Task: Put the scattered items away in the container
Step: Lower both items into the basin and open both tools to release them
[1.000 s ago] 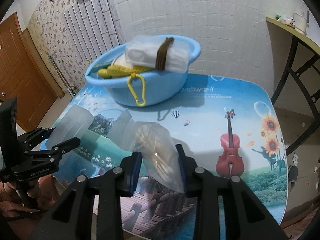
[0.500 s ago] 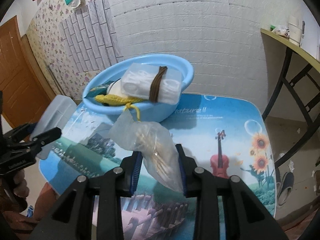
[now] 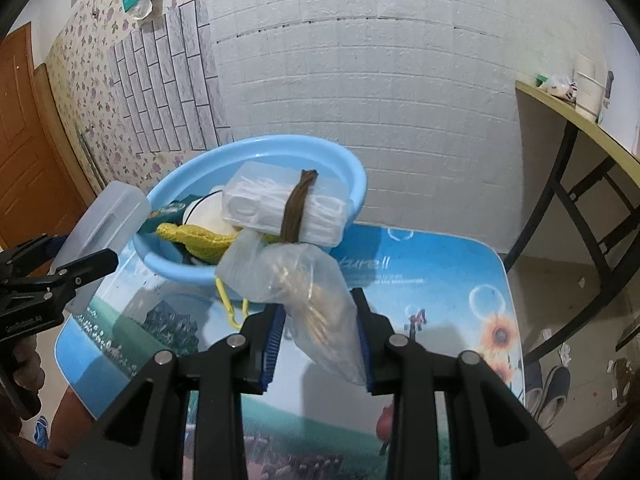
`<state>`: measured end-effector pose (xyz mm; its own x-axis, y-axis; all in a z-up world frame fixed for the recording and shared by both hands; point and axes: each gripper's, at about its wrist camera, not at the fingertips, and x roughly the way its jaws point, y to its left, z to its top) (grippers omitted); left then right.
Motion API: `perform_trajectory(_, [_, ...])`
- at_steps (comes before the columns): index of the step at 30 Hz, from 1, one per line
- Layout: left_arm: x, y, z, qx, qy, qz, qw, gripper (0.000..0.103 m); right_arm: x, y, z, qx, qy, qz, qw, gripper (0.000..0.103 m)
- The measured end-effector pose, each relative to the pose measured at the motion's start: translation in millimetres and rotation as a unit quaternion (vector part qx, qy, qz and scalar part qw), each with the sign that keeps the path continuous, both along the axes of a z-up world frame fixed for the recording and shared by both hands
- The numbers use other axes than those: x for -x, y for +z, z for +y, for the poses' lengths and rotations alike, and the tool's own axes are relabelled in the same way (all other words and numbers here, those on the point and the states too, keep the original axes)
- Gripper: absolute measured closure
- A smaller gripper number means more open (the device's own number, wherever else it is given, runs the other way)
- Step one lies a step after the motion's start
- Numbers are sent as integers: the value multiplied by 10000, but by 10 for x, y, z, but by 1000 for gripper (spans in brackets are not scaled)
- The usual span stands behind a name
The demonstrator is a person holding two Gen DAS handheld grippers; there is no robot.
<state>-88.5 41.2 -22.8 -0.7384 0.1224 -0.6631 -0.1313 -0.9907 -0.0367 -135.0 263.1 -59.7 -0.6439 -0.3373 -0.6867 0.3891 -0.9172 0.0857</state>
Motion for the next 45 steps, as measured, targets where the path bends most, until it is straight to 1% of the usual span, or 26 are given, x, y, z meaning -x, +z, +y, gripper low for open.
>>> perform_trajectory(8, [227, -12, 22, 24, -48, 17, 10000, 42, 155, 36, -83, -52, 87, 115, 9999, 72])
perform_trajectory(16, [396, -59, 40, 25, -67, -13, 10000, 42, 316, 29, -152, -63, 140, 117, 9998, 72])
perform_trajectory(20, [411, -62, 45, 23, -66, -18, 10000, 42, 400, 7, -207, -106, 180, 121, 9997, 72])
perform_trajectory(30, [653, -129, 135, -45, -102, -95, 9999, 42, 598, 16, -323, -80, 275, 176, 9994, 72])
perform_trajectory(39, [735, -174, 156, -20, -111, -103, 9999, 41, 698, -59, -517, -41, 490, 48, 9988, 72])
perform_trajectory(45, [774, -200, 128, -83, -92, -134, 9998, 41, 777, -146, -598, -63, 546, -209, 9983, 71])
